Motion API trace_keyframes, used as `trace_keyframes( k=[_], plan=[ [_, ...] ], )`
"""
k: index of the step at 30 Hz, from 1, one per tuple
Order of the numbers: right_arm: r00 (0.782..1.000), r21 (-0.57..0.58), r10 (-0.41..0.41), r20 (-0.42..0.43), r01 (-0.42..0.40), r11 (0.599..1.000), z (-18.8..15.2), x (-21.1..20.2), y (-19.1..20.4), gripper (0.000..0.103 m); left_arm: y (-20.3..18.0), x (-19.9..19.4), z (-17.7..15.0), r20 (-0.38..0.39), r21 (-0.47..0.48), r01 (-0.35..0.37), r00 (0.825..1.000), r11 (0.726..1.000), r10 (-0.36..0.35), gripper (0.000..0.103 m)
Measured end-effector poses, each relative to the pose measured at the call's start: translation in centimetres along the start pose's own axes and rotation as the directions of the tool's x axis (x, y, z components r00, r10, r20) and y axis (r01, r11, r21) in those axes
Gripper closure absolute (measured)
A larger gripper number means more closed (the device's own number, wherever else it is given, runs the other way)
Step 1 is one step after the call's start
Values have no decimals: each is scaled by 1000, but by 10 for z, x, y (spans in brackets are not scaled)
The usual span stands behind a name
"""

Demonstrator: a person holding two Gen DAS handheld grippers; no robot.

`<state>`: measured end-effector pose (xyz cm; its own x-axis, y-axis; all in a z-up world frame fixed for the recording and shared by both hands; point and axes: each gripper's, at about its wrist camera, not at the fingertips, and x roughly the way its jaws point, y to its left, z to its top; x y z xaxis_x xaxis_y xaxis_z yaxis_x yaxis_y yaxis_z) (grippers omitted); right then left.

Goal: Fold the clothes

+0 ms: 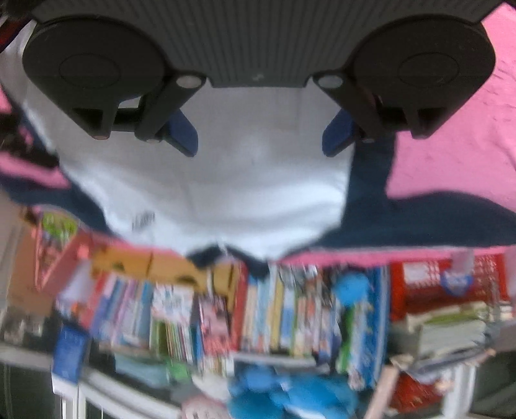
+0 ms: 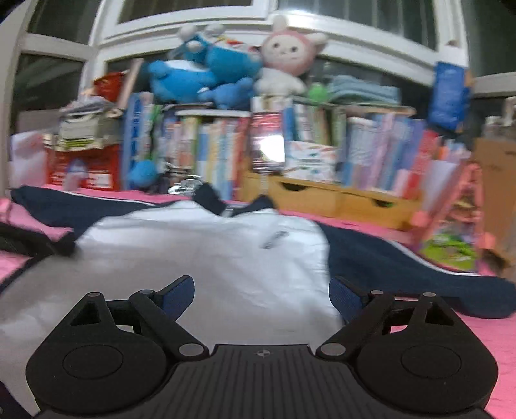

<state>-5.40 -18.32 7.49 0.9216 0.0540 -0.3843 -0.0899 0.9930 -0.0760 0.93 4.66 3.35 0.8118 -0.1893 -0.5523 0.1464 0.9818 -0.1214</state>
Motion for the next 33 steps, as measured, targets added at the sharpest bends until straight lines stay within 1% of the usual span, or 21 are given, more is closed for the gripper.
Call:
trace_keyframes(
  k=[3, 4, 5, 8, 9, 13, 14, 16, 19, 21, 22, 23, 24, 25, 26, 27, 29, 30, 32, 33],
  plan=[
    [998, 41, 59, -3, -59, 997, -2, 2, 1, 11, 1, 17, -16, -60, 9, -28, 998, 1000, 28, 19],
    [997, 59, 78, -19, -77, 995, -6, 5, 1, 11, 1, 20, -22, -61, 18, -47, 997, 999, 48, 19],
    [994, 75, 97, -44, -93, 993, -10, 9, 1, 11, -1, 21, -27, -46, 39, -61, 997, 997, 63, 19],
    [984, 110, 128, -123, -115, 987, -23, 25, 7, 11, -8, 21, -30, -36, 79, -82, 996, 993, 85, 16],
    [981, 109, 125, -148, -110, 988, -29, 29, 11, 11, -9, 21, -30, -36, 81, -83, 996, 993, 87, 16],
    [974, 61, 70, -214, -58, 996, -45, 39, 26, 10, -6, 21, -29, -41, 79, -90, 995, 993, 93, 14],
    [975, 52, 55, -214, -45, 998, -46, 38, 25, 10, -6, 22, -28, -42, 84, -96, 994, 992, 99, 13],
    [977, 36, 25, -213, -18, 999, -48, 36, 22, 9, 7, 19, -28, -42, 56, -126, 991, 991, 128, 13],
    [971, 78, -53, -232, 72, 994, -54, 39, -11, 9, 31, 15, -29, -45, 1, -176, 983, 984, 176, 7],
    [959, 105, -146, -243, 176, 979, -59, 42, -39, 8, 46, 11, -29, -51, -25, -203, 978, 979, 201, 5],
    [947, 107, -204, -250, 236, 966, -60, 42, -52, 7, 50, 9, -27, -64, -24, -209, 976, 978, 207, 5],
    [925, 89, -277, -261, 309, 947, -60, 43, -63, 6, 52, 5, -22, -71, -29, -209, 976, 977, 206, 7],
    [900, 68, -343, -270, 373, 925, -59, 43, -73, 7, 53, 0, -17, -72, -40, -205, 977, 978, 202, 13],
    [884, 46, -382, -270, 408, 912, -57, 41, -80, 10, 52, -4, -10, -64, -40, -191, 980, 981, 188, 14],
    [884, 37, -390, -258, 412, 910, -50, 38, -86, 12, 50, -8, 0, -48, -28, -160, 986, 987, 159, 14],
    [900, 47, -363, -242, 385, 922, -42, 35, -90, 12, 46, -7, 10, -36, -15, -128, 991, 992, 128, 14],
    [945, 89, -254, -206, 276, 957, -22, 33, -91, 12, 39, -1, 31, -19, 1, -72, 997, 997, 72, 14],
    [961, 107, -198, -195, 222, 969, -13, 36, -89, 12, 34, 7, 37, -19, 5, -51, 998, 999, 51, 14],
    [979, 126, -76, -188, 101, 987, 3, 51, -78, 12, 24, 26, 45, -25, 11, -17, 1000, 1000, 18, 14],
    [983, 125, -22, -183, 45, 991, 8, 61, -71, 12, 21, 37, 46, -37, 9, -10, 999, 1000, 10, 15]
  ],
)
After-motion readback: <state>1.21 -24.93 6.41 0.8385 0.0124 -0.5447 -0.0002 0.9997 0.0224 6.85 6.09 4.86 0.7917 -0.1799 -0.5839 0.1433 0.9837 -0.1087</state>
